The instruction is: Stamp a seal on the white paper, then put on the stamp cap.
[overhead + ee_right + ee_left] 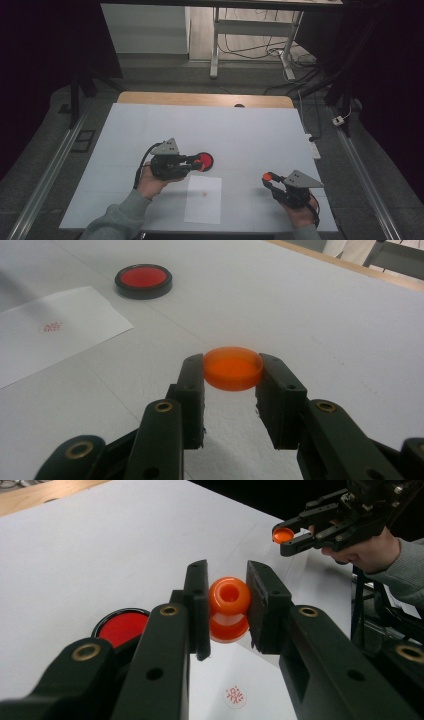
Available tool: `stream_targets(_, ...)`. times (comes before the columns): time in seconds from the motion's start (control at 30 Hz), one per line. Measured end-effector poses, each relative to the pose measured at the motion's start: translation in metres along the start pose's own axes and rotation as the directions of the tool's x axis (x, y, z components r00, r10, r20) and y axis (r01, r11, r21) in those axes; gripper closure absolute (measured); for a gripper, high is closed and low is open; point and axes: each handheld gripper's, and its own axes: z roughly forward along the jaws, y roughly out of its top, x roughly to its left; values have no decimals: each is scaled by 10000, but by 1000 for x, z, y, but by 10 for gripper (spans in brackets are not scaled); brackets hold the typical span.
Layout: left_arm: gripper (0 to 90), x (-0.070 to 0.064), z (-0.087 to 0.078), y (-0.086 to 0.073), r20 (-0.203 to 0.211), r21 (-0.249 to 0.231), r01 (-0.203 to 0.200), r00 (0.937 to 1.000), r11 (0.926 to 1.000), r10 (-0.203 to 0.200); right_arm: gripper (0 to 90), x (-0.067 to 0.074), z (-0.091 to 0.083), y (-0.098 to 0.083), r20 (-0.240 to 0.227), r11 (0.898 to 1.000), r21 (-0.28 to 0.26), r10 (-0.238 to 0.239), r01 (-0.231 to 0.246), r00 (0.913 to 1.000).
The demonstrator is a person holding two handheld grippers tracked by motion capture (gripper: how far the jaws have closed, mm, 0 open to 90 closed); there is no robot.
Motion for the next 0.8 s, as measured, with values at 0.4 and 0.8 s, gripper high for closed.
stream_targets(0.4,723,-1,4,-1,34,133,-9,10000,9999,9,646,3,0,4,-178,9998,-190,84,-87,9998)
stream_targets(0.8,723,-1,8,-4,-16,286,-26,10000,9996,27,646,5,4,5,-241,9998,-182,18,-23,9997)
